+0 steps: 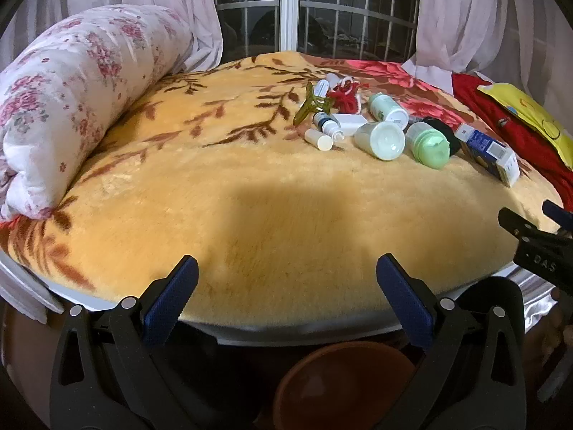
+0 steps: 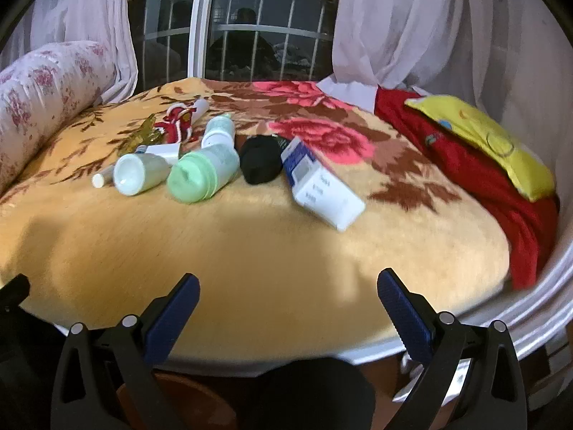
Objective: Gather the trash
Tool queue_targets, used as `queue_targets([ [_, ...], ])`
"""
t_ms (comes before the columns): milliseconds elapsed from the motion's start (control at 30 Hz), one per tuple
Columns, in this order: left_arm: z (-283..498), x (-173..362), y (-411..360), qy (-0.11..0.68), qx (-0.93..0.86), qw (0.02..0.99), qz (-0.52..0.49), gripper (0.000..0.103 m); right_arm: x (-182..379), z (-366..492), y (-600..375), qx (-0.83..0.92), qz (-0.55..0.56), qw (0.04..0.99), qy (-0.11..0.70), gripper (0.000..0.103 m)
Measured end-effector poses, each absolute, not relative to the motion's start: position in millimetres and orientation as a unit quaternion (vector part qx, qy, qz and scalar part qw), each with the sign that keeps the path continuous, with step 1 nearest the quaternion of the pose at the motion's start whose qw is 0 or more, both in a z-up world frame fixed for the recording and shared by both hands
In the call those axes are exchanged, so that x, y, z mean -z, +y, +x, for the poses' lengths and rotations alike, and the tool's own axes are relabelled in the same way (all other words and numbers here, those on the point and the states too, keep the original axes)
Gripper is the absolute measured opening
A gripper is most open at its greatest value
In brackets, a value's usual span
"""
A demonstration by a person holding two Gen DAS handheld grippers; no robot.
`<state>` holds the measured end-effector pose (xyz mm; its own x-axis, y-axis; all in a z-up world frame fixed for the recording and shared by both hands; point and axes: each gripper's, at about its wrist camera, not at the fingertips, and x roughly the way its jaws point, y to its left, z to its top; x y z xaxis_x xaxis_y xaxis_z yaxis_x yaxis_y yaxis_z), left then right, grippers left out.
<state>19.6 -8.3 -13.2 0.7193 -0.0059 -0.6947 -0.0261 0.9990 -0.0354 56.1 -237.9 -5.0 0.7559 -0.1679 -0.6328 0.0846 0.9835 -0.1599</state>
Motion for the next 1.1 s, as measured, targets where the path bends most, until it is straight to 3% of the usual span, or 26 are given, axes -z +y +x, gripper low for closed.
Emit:
queue_targets([
  [267, 49.6, 13.7, -11.7, 0.384, 0.001, 0.923, -0.031, 0.097, 6.8, 104.8, -249.0, 0.090, -0.131, 0.936, 0.314, 0.098],
  [567, 74.3, 17.1, -18.5, 0.390, 0.004, 0.920, -0.029, 0.097, 7.4, 170.5, -263.0, 0.083, -0.170, 0.916, 0.353, 0.096],
  [633, 79.4, 16.5, -18.4, 0.392, 0.006, 0.919, -0.033, 0.097, 12.2, 184.1, -261.7, 0.073, -0.173, 0.909, 0.372, 0.078],
  [667, 81.8, 15.6, -18.6, 0.391, 0.006, 0.920, -0.033, 0.097, 15.1, 190.3, -262.7, 0.069, -0.174, 0.906, 0.380, 0.053],
  [700, 82.9, 15.4, -19.6, 0.391, 0.005, 0.920, -0.032, 0.097, 19.1, 197.7, -265.1, 0.063, -0.170, 0.901, 0.395, 0.041],
  [733, 84.9, 14.5, -20.0, 0.390, 0.005, 0.920, -0.031, 0.097, 21.6, 203.8, -271.1, 0.061, -0.157, 0.899, 0.405, 0.035],
  [1100, 116.9, -1.4, -47.5, 0.371, 0.054, 0.927, -0.026, 0.097, -1.4, 157.7, -307.7, -0.012, 0.032, 0.940, 0.340, 0.034],
])
